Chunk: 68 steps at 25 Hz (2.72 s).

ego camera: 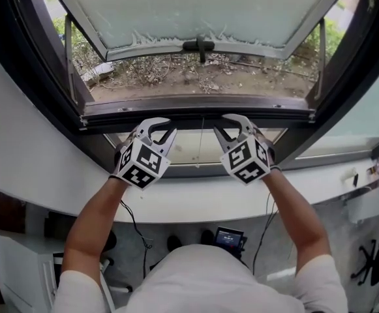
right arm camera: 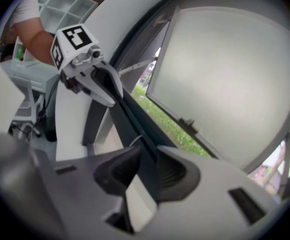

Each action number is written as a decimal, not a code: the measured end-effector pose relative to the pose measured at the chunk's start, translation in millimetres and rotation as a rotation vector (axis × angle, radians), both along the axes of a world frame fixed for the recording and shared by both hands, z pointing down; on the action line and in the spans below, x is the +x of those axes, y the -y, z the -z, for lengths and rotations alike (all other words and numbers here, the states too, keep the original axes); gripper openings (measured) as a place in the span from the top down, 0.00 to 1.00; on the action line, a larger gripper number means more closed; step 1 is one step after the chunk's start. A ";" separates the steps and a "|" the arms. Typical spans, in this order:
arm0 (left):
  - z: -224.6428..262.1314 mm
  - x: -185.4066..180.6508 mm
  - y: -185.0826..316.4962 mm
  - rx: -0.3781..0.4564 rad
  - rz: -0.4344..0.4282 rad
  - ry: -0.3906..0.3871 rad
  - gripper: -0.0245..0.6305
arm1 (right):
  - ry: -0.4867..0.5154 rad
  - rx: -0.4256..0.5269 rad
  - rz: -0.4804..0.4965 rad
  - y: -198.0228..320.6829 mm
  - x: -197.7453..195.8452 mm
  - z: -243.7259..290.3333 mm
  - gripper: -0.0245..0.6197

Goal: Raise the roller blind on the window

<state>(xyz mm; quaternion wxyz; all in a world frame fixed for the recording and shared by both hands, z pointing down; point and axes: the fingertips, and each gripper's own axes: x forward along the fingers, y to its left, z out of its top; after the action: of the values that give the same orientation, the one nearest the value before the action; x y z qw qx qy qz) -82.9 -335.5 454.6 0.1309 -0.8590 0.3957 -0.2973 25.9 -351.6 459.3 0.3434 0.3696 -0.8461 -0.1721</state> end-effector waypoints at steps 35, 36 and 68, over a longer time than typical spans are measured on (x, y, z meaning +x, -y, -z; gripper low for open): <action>-27.5 10.9 32.1 0.010 -0.027 0.543 0.83 | -0.793 0.125 0.057 24.9 7.8 -26.7 0.81; -28.6 10.7 31.8 -0.001 -0.028 0.557 0.83 | -0.807 0.129 0.054 24.8 7.6 -27.2 0.81; -34.0 9.5 32.4 0.003 0.022 0.627 0.86 | -0.769 0.147 -0.025 26.1 6.8 -29.9 0.85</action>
<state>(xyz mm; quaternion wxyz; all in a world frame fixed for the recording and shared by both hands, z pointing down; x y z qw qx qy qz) -73.5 -367.9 488.6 0.2446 -0.7210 0.3456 -0.5485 32.7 -377.7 489.2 0.6102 0.3121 -0.6365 -0.3538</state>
